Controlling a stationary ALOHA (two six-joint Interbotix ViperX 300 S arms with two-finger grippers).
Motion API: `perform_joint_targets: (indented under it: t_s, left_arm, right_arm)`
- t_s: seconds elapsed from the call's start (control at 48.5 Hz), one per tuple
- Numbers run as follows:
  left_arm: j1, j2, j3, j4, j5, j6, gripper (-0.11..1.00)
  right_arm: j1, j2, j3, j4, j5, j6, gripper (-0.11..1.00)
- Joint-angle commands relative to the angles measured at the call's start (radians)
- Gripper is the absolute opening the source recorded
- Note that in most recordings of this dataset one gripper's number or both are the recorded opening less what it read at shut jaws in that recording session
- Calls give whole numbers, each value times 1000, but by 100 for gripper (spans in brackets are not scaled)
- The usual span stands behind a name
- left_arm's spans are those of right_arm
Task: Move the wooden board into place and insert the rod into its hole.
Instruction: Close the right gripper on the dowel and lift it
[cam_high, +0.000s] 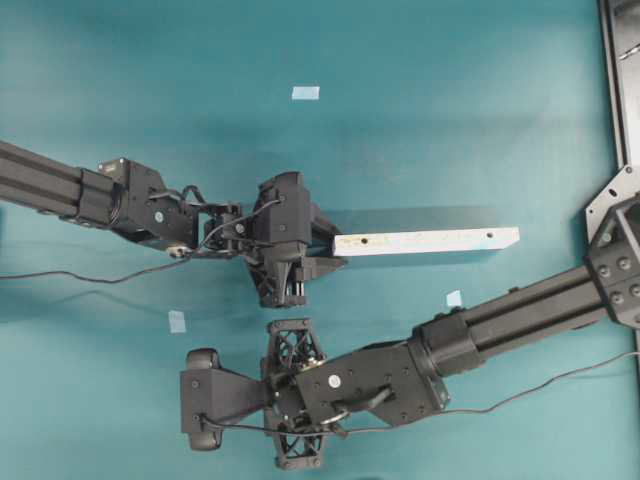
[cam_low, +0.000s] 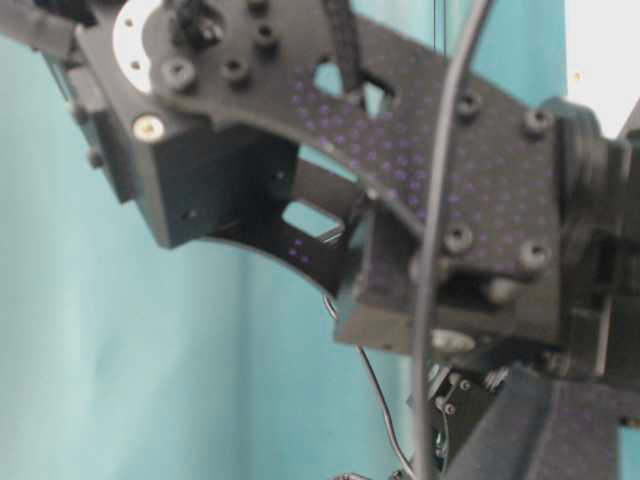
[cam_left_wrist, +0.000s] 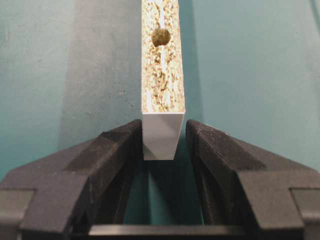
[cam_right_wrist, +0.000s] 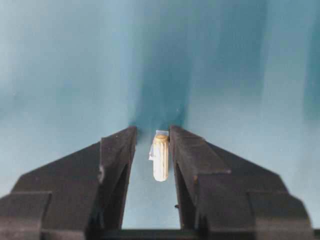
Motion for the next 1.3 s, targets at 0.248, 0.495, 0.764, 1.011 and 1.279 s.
perform_joint_targets:
  t_s: [0.248, 0.495, 0.764, 1.011, 1.279]
  left_arm:
    - [2, -9, -8, 0, 0, -2, 48]
    - [2, -9, -5, 2, 0, -2, 48]
    - [2, -9, -5, 2, 0, -2, 48]
    - [2, -9, -8, 2, 3, -2, 48]
    - [2, -9, -11, 2, 5, -2, 48]
  right_arm:
    - [-3, -31, 2, -97, -2, 2, 8]
    - [-3, -67, 3, -150, 0, 2, 8]
    - [-5, -147, 3, -199, 6, 2, 8]
    - [-23, -239, 15, -202, 6, 3, 8]
    - [-61, -393, 178, -213, -198, 3, 8]
